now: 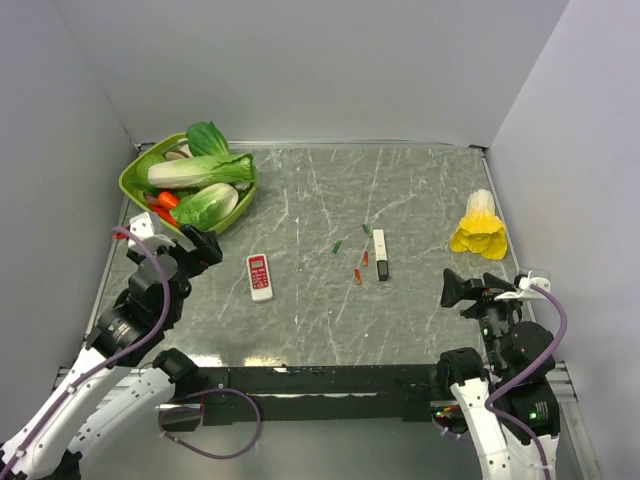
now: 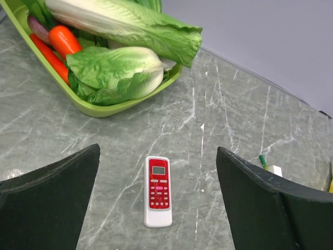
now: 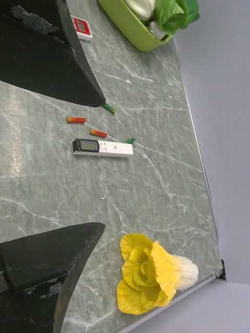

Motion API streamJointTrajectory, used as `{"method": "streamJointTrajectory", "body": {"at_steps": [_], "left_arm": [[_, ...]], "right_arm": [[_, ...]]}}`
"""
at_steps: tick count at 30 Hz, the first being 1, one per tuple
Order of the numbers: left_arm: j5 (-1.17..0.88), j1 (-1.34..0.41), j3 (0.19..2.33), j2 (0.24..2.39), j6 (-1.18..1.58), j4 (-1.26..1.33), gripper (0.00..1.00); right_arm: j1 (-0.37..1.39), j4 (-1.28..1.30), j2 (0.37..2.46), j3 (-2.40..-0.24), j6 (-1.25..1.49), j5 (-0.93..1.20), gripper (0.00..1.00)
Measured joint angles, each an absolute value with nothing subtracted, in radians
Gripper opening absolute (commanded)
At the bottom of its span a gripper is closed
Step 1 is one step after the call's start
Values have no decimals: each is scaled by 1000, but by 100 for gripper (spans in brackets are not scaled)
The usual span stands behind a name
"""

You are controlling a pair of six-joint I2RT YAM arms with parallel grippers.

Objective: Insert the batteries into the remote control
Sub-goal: Pick up the remote control from the center of the board.

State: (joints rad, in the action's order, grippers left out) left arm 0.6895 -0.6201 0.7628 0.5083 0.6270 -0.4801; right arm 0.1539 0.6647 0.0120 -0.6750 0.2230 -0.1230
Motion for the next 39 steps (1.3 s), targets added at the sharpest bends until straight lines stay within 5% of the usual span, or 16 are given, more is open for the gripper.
{"method": "streamJointTrajectory", "body": {"at_steps": [39], "left_arm": [[559, -680, 988, 1495, 963, -646, 97]], "right_arm": [[272, 719, 12, -738, 310, 14, 100]]}}
